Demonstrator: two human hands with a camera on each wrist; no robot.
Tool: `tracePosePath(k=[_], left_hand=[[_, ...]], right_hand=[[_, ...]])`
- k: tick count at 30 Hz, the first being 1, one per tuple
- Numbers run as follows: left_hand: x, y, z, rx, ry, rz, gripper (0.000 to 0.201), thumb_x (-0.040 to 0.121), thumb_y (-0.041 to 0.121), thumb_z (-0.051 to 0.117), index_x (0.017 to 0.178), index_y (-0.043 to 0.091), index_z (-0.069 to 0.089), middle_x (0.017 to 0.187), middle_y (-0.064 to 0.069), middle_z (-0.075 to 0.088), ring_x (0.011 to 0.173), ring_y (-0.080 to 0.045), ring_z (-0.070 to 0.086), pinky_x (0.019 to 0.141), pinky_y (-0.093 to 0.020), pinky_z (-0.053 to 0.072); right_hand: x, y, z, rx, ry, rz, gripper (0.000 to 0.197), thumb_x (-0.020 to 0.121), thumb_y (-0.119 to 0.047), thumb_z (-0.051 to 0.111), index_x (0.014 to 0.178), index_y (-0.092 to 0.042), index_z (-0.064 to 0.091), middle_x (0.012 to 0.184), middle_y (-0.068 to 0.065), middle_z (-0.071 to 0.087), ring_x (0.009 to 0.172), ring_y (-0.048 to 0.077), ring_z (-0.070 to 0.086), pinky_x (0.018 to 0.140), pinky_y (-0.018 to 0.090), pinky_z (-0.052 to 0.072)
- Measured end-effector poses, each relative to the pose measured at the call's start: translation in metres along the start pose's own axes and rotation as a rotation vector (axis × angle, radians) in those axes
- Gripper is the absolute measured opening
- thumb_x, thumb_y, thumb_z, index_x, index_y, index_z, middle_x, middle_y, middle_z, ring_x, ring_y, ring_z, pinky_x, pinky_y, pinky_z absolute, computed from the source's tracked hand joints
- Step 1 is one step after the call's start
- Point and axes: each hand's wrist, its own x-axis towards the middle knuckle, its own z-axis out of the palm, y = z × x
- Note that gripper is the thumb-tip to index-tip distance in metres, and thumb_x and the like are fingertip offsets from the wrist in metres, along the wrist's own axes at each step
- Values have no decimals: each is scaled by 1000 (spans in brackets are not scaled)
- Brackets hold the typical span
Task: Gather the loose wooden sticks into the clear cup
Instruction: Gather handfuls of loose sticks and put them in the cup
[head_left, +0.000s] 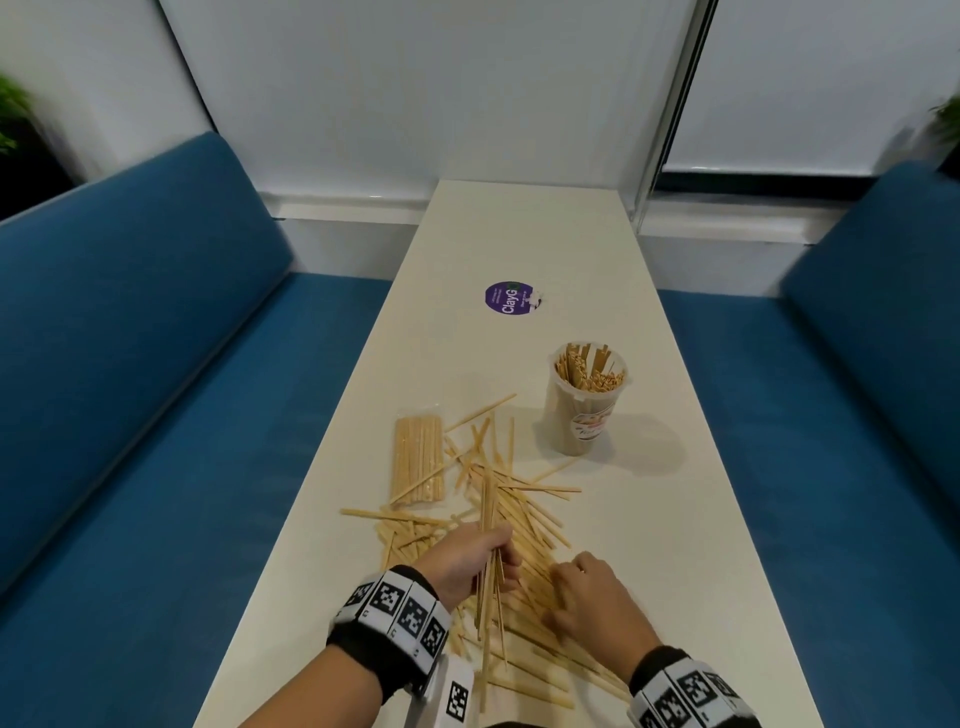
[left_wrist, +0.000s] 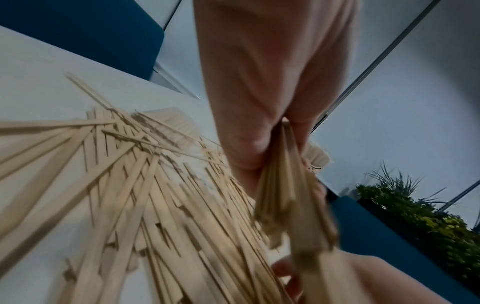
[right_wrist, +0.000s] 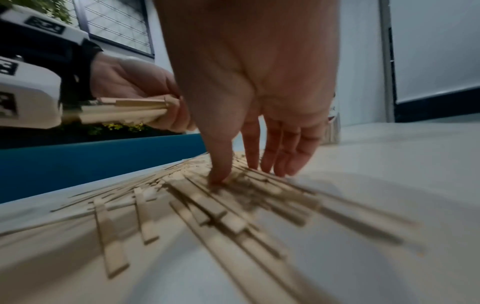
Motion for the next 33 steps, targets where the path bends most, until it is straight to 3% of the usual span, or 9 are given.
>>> tracePosePath(k=[7, 13, 16, 18, 20, 23, 24, 27, 33], left_hand=[[0, -1, 0, 102, 69, 69, 19, 99, 16, 43, 96, 5, 58, 57, 3, 42, 46, -6, 40, 44, -17, 37], [3, -1, -4, 80, 135, 67, 28, 100, 26, 40, 82, 11, 55, 55, 4, 34, 46, -8, 31, 43, -18, 29], [6, -1, -1, 81, 180, 47, 29, 98, 31, 44, 82, 9, 54, 56, 3, 32, 46, -10, 29, 43, -19, 28], [10, -1, 1, 95, 222, 34, 36, 93, 41, 50, 90, 6, 56, 59, 2, 35, 47, -10, 31, 45, -20, 31], [14, -1, 5, 118, 238, 12, 62, 84, 56, 53, 109, 0, 55, 62, 1, 39, 48, -11, 35, 51, -22, 37], [19, 1, 12, 176, 227, 24, 90, 69, 74, 51, 118, -1, 54, 56, 1, 41, 45, -10, 39, 80, -36, 49], [21, 3, 14, 179, 212, 29, 93, 65, 77, 50, 118, 1, 54, 53, 2, 40, 44, -10, 39, 80, -36, 49], [24, 9, 22, 89, 177, 61, 88, 56, 80, 57, 105, 7, 56, 50, 4, 37, 42, -10, 37, 58, -27, 38], [30, 12, 31, -27, 266, 119, 62, 87, 49, 57, 121, -2, 49, 72, -5, 52, 57, -16, 50, 52, -24, 40]], right_hand=[[3, 12, 2, 138, 123, 41, 23, 93, -30, 52, 107, -20, 67, 100, -5, 65, 92, 9, 58, 77, 17, 43], [-4, 20, -22, 442, 172, 177, 13, 85, -23, 67, 81, -14, 75, 64, -4, 66, 56, 4, 52, 58, 15, 42], [-11, 21, -36, 589, 208, 192, 11, 83, -22, 69, 75, -20, 74, 48, -15, 59, 48, -4, 51, 52, 8, 38], [-15, 17, -45, 673, 209, 189, 13, 83, -23, 69, 71, -26, 72, 51, -13, 63, 49, -4, 53, 50, 5, 38], [-17, 12, -50, 763, 193, 194, 13, 83, -24, 70, 71, -22, 75, 59, -5, 68, 52, 2, 54, 51, 7, 40], [-17, 1, -53, 877, 142, 170, 9, 82, -22, 70, 77, -20, 77, 63, -4, 71, 57, 2, 59, 58, 12, 45], [-16, -3, -53, 894, 130, 153, 7, 82, -23, 71, 81, -21, 78, 65, -6, 72, 60, 0, 61, 60, 13, 45], [-12, -14, -52, 864, 126, 103, 9, 82, -25, 70, 83, -20, 78, 64, -8, 70, 58, -3, 57, 57, 9, 42], [-10, -37, -55, 816, 229, -27, 12, 82, -27, 70, 78, -37, 74, 66, -8, 71, 60, -2, 58, 61, 11, 44]])
